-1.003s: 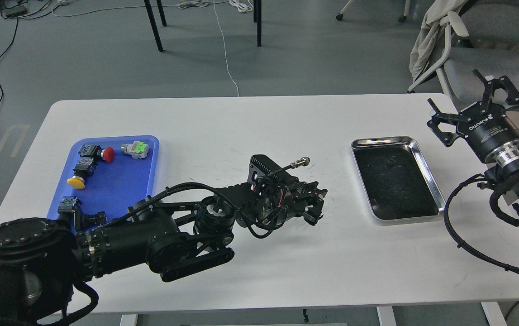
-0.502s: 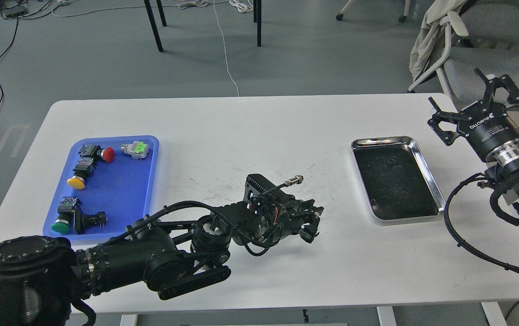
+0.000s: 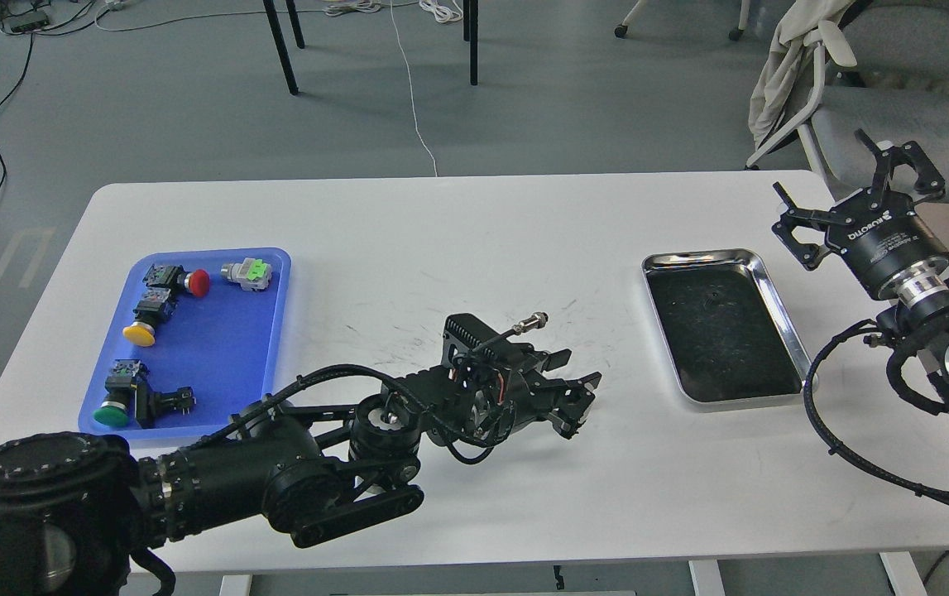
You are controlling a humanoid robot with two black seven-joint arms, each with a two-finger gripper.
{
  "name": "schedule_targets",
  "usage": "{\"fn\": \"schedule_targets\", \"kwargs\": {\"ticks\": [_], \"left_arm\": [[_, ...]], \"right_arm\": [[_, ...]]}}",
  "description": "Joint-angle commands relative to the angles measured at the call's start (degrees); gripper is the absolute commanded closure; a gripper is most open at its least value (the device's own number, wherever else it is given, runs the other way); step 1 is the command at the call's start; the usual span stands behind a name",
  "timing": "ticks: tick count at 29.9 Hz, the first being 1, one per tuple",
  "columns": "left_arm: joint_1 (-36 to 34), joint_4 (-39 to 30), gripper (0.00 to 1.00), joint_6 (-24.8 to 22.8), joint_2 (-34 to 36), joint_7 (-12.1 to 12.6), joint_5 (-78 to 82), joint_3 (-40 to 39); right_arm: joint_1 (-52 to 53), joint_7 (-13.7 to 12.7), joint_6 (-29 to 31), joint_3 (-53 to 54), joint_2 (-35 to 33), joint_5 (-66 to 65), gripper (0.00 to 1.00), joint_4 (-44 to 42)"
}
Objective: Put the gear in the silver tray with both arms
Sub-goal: 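Release the gear on the table and withdraw the left arm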
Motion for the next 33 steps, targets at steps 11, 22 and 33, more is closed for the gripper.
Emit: {"fn": "schedule_targets", "kwargs": {"ticks": [11,22,33], "left_arm": [[-2.8,0.1,0.02,2.7,0.0,0.7,-7.5,-17.0],[-5.0,-4.4,0.02,10.1,14.9,0.0,-28.8,-31.2],[7.9,-9.5,0.02,16.7,26.2,-1.0,-56.2,-48.8]], "right_arm": [[4.1,-0.7,-1.7,-0.8,-1.1,-0.3,0.03,2.1],[15.8,-1.0,-8.2,-14.4,-3.5,-8.9,0.03,9.4],[40.7,-2.6,-10.1,-47.7,-2.6,-17.7,0.03,9.6]]}}
